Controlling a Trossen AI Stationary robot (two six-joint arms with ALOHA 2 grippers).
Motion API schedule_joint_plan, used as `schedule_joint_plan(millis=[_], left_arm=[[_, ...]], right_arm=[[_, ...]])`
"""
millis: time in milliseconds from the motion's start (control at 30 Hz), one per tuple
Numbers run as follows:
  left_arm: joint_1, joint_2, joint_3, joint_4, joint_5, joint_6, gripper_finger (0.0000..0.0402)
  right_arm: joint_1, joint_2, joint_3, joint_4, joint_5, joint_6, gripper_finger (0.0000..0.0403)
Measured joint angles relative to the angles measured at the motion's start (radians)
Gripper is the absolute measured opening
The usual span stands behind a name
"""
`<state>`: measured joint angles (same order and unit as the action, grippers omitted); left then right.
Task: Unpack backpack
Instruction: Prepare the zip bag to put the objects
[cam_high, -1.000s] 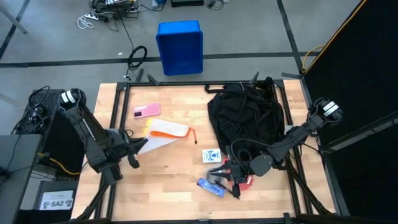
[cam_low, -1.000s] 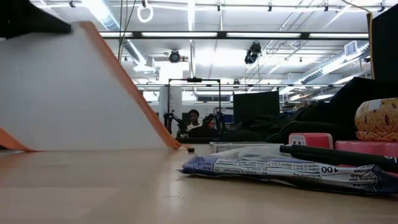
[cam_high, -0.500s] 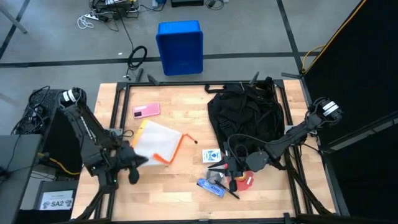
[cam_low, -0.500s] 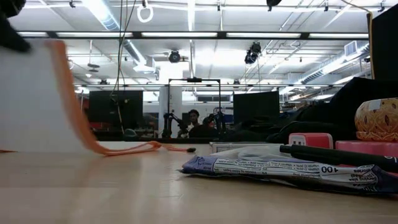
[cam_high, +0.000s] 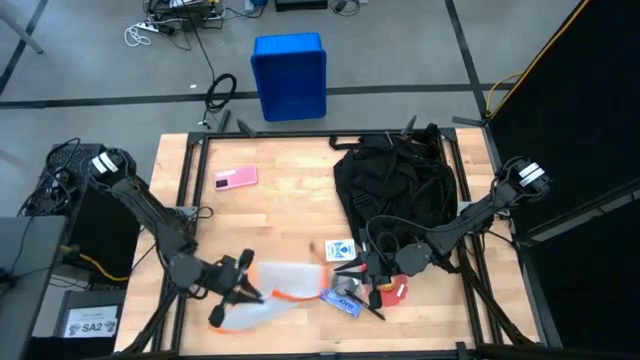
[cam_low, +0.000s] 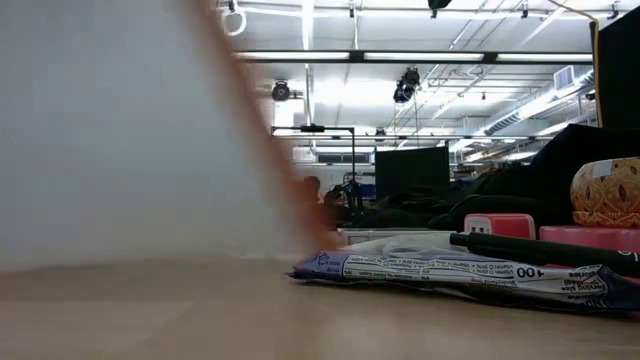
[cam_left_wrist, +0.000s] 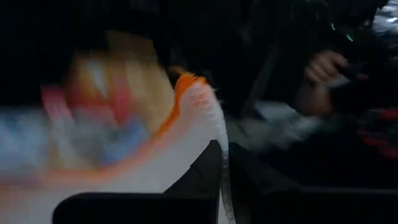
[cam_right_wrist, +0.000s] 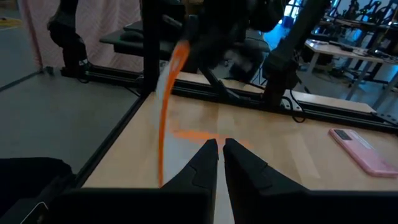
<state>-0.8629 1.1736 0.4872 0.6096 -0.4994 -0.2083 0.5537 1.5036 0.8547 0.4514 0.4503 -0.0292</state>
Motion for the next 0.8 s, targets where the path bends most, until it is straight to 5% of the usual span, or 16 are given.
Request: schedule_joint_plan(millis=[133,233,567,667,800], left_arm=[[-0.001,-0.01,0.008,0.265,-0.061,0.503,0.0],[-0.005,-0.073,0.01,0.337,-0.066,0.717,0.0],[-0.107,-0.17,0.0,0.395,-0.222,1.021,0.0],[-0.115,-0.16,-0.055,0.428,-0.274,0.991,0.0],[-0.114,-0.119,-0.216,0.672,-0.339,0.929,0.0]], right_arm=[[0.001,0.0,0.0,-0.004,0.0,0.0,0.0004],[0.002,0.0,0.0,-0.004,0.0,0.0,0.0001],[0.005,0.0,0.0,-0.005,-0.001,-0.008,0.0003],[0.008,0.0,0.0,-0.005,0.0,-0.008,0.0001],[0.008,0.0,0.0,-0.005,0.0,-0.007,0.0004]])
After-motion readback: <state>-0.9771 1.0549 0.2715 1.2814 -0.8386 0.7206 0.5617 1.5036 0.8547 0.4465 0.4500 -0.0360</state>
